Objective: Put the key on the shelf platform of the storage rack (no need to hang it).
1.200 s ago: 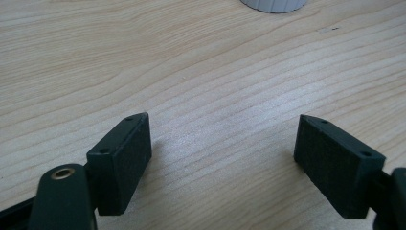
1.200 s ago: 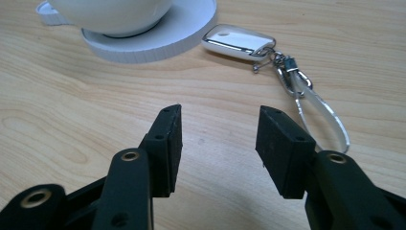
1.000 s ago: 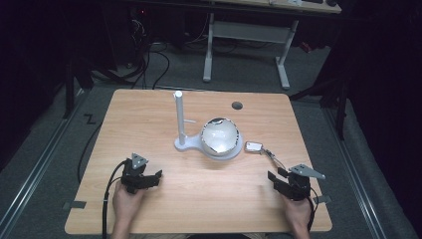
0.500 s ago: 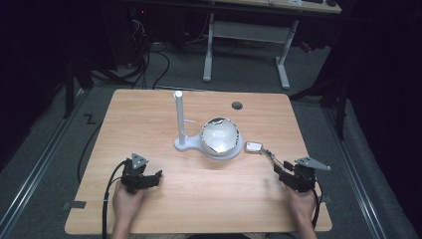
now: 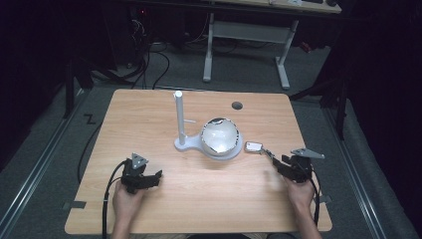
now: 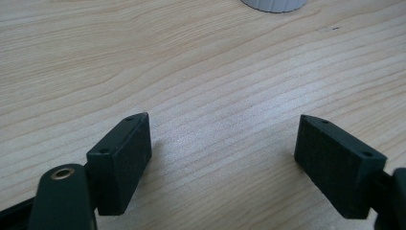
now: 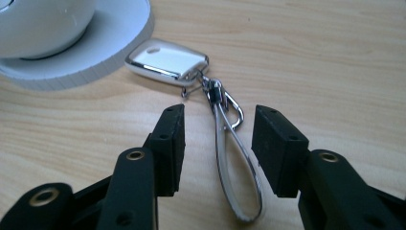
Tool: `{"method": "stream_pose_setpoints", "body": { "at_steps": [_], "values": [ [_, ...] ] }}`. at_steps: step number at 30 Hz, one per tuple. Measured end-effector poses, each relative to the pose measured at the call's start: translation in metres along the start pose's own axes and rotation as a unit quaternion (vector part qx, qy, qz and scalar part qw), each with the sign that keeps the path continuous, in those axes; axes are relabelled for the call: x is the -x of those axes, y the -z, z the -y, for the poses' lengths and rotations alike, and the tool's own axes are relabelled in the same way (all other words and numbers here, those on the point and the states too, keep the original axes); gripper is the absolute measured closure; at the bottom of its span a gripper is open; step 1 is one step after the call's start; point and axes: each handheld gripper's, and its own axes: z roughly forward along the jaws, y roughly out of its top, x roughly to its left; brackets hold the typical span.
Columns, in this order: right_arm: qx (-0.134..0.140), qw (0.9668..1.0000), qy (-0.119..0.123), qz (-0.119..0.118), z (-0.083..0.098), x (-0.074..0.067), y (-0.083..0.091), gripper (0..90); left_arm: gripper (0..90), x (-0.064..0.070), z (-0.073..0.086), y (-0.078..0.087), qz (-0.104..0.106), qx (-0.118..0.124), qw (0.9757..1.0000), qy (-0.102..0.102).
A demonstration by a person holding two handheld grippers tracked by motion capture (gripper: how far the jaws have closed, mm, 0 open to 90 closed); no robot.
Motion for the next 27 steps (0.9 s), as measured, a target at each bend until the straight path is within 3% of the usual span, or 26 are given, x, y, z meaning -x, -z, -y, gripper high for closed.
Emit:
{"method": "stream_pose_setpoints", "body": {
  "at_steps": [8,17,19,27],
  "values": [
    [-0.016,0.9998,0.011,-0.006,-0.018,-0.003,-0.016,59.2,20.6,0.0,0.0,0.0,0.0,0.0,1.0,0.001],
    [-0.029,0.9995,0.011,-0.008,-0.025,-0.005,-0.034,60.8,20.5,0.0,0.0,0.0,0.0,0.0,1.0,0.0],
    [-0.039,0.999,0.023,0.002,-0.028,-0.006,-0.039,61.4,20.5,0.0,0.0,0.0,0.0,0.0,1.0,0.001],
    [-0.061,0.9976,0.032,0.011,-0.033,-0.002,-0.048,61.5,20.5,0.0,0.0,0.0,0.0,0.0,1.0,0.0]
  ]
}}
